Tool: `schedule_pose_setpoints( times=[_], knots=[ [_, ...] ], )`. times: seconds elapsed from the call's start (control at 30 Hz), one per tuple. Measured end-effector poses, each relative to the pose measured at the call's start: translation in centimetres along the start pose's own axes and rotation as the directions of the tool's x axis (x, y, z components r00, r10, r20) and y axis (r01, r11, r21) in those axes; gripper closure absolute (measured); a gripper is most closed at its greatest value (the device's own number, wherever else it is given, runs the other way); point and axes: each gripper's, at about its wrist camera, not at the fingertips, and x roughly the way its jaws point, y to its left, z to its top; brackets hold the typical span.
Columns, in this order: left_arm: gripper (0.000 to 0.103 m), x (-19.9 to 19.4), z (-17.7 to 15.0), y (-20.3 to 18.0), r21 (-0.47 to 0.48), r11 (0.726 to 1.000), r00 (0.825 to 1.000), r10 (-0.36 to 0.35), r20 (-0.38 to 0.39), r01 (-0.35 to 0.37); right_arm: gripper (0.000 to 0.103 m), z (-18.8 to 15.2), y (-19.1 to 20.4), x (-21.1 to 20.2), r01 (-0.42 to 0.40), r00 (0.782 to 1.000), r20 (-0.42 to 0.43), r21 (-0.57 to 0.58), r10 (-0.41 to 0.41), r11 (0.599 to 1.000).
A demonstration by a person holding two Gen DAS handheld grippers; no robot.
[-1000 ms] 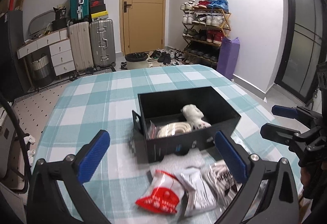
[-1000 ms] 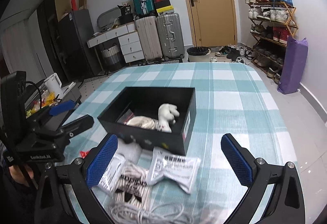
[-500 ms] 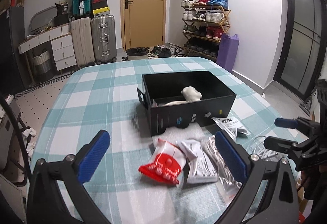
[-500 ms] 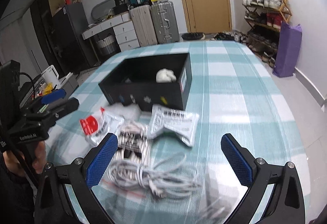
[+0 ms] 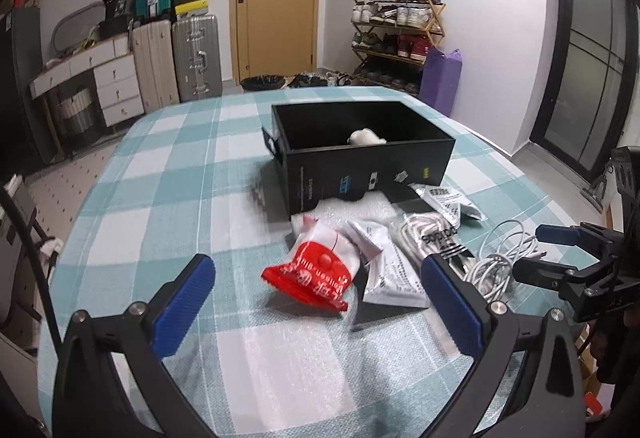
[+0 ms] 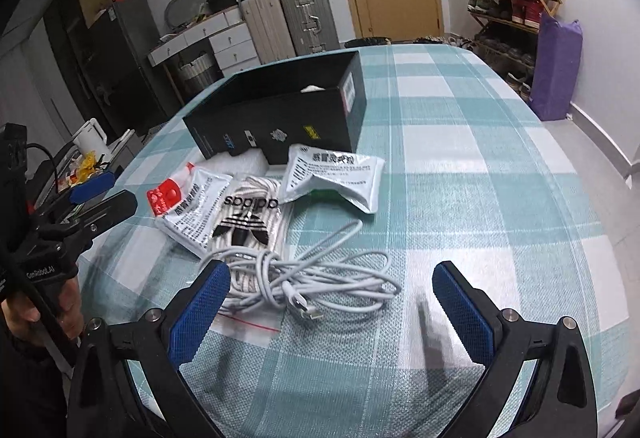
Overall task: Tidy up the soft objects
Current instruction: 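Move both tools back toward the remaining packets and cable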
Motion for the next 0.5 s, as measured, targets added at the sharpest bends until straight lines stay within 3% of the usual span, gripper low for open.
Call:
schedule_pose_setpoints(
  times=[0.5],
  knots=[
    [0.0,1.2,-1.8,-0.1,0.006,0.999,0.998,-0.035,-0.045,0.035,0.0,-0.8,0.1,1.8,0.001,1.0,-0.031,0.01,-0.001,1.0]
  ],
)
